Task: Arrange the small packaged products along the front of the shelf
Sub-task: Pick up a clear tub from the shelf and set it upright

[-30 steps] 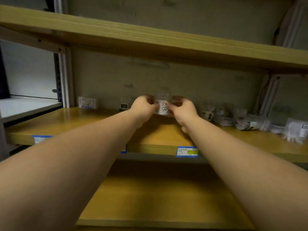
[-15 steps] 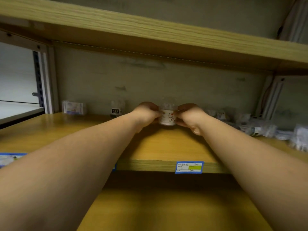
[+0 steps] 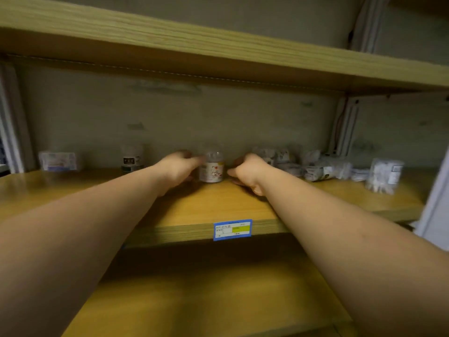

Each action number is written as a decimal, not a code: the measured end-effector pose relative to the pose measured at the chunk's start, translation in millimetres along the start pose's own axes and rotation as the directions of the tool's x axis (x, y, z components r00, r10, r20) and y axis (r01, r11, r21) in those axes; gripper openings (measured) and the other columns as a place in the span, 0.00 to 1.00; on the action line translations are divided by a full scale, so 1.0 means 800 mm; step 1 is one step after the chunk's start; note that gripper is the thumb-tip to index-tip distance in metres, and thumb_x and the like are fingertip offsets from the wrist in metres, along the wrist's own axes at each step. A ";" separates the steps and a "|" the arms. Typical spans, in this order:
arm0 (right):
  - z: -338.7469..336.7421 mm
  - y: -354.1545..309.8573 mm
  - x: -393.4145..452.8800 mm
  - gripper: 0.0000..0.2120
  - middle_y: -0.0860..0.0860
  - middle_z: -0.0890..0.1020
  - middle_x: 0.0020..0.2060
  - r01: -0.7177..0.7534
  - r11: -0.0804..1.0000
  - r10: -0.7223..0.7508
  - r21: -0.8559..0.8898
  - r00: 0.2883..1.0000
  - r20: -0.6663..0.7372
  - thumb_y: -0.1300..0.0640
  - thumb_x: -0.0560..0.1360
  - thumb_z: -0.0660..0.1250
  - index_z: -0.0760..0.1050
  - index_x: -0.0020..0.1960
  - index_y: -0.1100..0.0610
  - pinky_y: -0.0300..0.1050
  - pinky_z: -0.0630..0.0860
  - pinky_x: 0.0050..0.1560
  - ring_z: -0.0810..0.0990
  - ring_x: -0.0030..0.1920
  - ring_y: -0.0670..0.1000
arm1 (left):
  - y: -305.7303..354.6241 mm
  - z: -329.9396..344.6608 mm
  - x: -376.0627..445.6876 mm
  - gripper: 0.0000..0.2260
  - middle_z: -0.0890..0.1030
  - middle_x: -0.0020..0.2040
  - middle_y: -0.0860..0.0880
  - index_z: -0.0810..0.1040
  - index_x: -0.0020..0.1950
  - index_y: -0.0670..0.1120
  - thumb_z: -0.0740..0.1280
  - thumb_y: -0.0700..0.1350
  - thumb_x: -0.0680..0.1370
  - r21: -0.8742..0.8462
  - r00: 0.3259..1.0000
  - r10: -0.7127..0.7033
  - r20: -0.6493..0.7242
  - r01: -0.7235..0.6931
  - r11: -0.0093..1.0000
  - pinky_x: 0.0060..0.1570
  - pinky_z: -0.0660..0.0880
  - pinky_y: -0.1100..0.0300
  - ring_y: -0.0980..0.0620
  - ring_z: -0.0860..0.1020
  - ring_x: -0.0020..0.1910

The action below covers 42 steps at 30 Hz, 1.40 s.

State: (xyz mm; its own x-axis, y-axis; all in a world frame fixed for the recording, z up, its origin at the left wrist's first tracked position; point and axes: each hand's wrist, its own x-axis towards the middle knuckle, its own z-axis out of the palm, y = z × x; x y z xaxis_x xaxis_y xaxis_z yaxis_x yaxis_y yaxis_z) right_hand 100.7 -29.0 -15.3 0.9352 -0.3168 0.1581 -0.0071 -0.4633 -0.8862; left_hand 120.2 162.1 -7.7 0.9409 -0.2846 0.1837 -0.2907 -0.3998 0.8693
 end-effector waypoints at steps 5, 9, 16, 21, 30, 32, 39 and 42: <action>-0.038 -0.002 -0.044 0.22 0.54 0.82 0.58 0.053 0.996 -0.069 -0.077 0.972 -0.225 0.53 0.72 0.73 0.77 0.63 0.59 0.50 0.76 0.62 0.80 0.58 0.56 | 0.026 -0.002 -0.030 0.23 0.74 0.70 0.41 0.71 0.73 0.44 0.60 0.55 0.82 0.313 0.906 0.318 -0.280 -0.227 0.922 0.67 0.67 0.52 0.41 0.72 0.69; -0.079 0.003 -0.081 0.20 0.56 0.82 0.60 0.029 0.991 -0.078 -0.132 0.920 -0.384 0.52 0.76 0.69 0.76 0.65 0.61 0.51 0.74 0.65 0.79 0.62 0.58 | 0.057 0.038 -0.054 0.16 0.80 0.60 0.41 0.76 0.65 0.44 0.62 0.50 0.81 0.304 0.786 0.537 -0.308 -0.453 0.838 0.61 0.74 0.48 0.41 0.78 0.59; -0.180 0.031 -0.124 0.17 0.59 0.77 0.63 -0.114 0.960 -0.081 -0.256 0.762 -0.643 0.55 0.76 0.64 0.76 0.63 0.60 0.50 0.73 0.61 0.76 0.64 0.61 | 0.118 0.180 -0.097 0.19 0.77 0.67 0.47 0.73 0.71 0.46 0.63 0.50 0.81 0.184 0.874 0.469 0.130 -0.485 0.855 0.61 0.68 0.60 0.49 0.75 0.64; -0.268 0.062 -0.138 0.20 0.54 0.68 0.70 -0.136 0.936 -0.134 -0.325 0.717 -0.684 0.56 0.79 0.60 0.68 0.71 0.59 0.53 0.70 0.66 0.70 0.69 0.57 | 0.164 0.266 -0.102 0.20 0.75 0.70 0.49 0.70 0.74 0.49 0.61 0.52 0.82 0.170 0.914 0.364 0.181 -0.394 0.903 0.62 0.66 0.59 0.49 0.73 0.67; -0.354 0.136 -0.104 0.30 0.53 0.62 0.77 -0.097 0.976 -0.024 -0.196 0.845 -0.535 0.56 0.80 0.62 0.55 0.79 0.54 0.58 0.70 0.68 0.66 0.73 0.59 | 0.240 0.428 -0.070 0.27 0.70 0.74 0.47 0.61 0.79 0.47 0.64 0.48 0.81 0.074 0.977 0.190 0.093 -0.197 0.978 0.70 0.69 0.49 0.46 0.71 0.70; -0.352 0.150 -0.094 0.30 0.56 0.68 0.73 -0.143 0.979 0.061 -0.144 0.883 -0.466 0.56 0.79 0.64 0.57 0.78 0.53 0.59 0.74 0.64 0.73 0.68 0.60 | 0.247 0.445 -0.063 0.29 0.70 0.74 0.46 0.60 0.79 0.46 0.66 0.46 0.80 0.079 0.986 0.153 0.074 -0.159 0.984 0.69 0.69 0.50 0.46 0.71 0.71; -0.363 0.163 -0.085 0.21 0.58 0.76 0.63 -0.141 0.980 0.083 -0.143 0.932 -0.353 0.59 0.79 0.64 0.65 0.71 0.58 0.56 0.78 0.58 0.78 0.61 0.61 | 0.243 0.465 -0.046 0.22 0.76 0.68 0.47 0.69 0.74 0.47 0.67 0.45 0.80 0.060 0.994 0.079 -0.072 -0.075 0.995 0.66 0.72 0.51 0.47 0.75 0.65; -0.364 0.164 -0.085 0.21 0.57 0.74 0.63 -0.111 0.984 0.057 -0.142 0.939 -0.339 0.59 0.79 0.66 0.67 0.70 0.58 0.54 0.79 0.57 0.78 0.60 0.60 | 0.244 0.463 -0.047 0.20 0.79 0.61 0.49 0.73 0.69 0.47 0.69 0.48 0.78 0.054 0.981 0.089 -0.171 -0.081 0.995 0.63 0.75 0.50 0.49 0.78 0.58</action>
State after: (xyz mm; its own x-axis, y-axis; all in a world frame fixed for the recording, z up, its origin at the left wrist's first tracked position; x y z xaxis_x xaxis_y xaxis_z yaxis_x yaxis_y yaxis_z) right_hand -67.0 -309.1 -15.2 0.7578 -0.6045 0.2459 -0.1608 -0.5381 -0.8274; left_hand -36.6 -227.7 -14.9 0.9270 -0.1660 0.3363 -0.3750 -0.4218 0.8255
